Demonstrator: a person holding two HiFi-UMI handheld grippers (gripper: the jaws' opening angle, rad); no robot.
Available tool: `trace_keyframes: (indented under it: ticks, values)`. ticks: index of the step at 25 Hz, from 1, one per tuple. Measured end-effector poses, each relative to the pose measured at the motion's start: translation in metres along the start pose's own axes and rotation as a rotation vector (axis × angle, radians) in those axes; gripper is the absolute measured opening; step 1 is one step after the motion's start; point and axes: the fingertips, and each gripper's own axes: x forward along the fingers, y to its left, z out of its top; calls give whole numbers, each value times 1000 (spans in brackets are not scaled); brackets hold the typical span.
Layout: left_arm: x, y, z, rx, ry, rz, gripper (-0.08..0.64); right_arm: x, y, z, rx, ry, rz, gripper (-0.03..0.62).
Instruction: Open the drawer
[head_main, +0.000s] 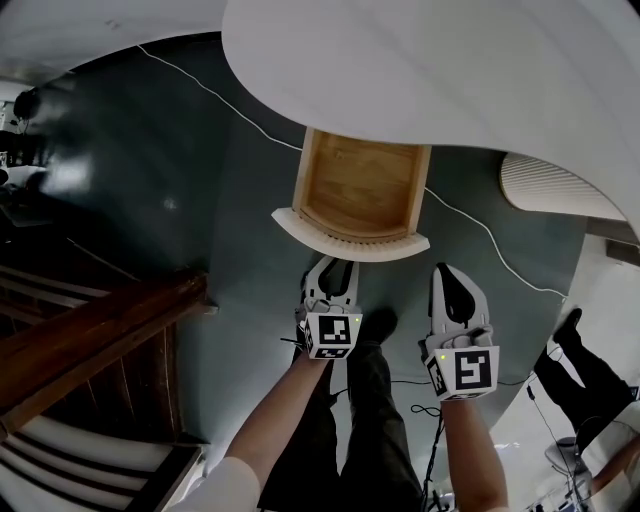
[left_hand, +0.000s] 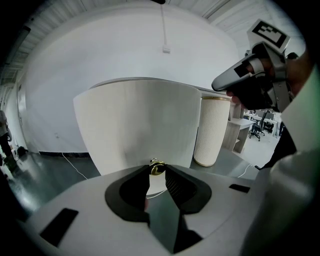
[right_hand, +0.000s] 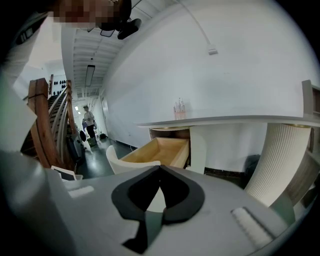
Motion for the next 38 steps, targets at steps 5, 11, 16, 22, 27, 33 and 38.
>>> trace_keyframes:
  ticks: [5,11,16,22,27,33,38]
  values:
    - [-6,2,3,-30,21,16,167,-8,-1,12,3,-1,0,11]
    - [-35,11,31,-50,32,39,195,-26,-2,50,6,-22,6,11]
    - [-74,16,84,-71,0,37,199,-53,0,86,11,-15,12,11]
    - [-124,5,177,-70,-84,-34,155,-99,-6,130,55,10,25,11]
    - [-159,-4,238,-50,-106,-81,146,-140,-2,171,4,12,31,11]
    - [-209,3,297,-82,-113,-88,108,-179,5,221,22,13,46,11]
    - [-253,17,348,-89,-138,-99,98,-202,13,264,36,-6,34,11]
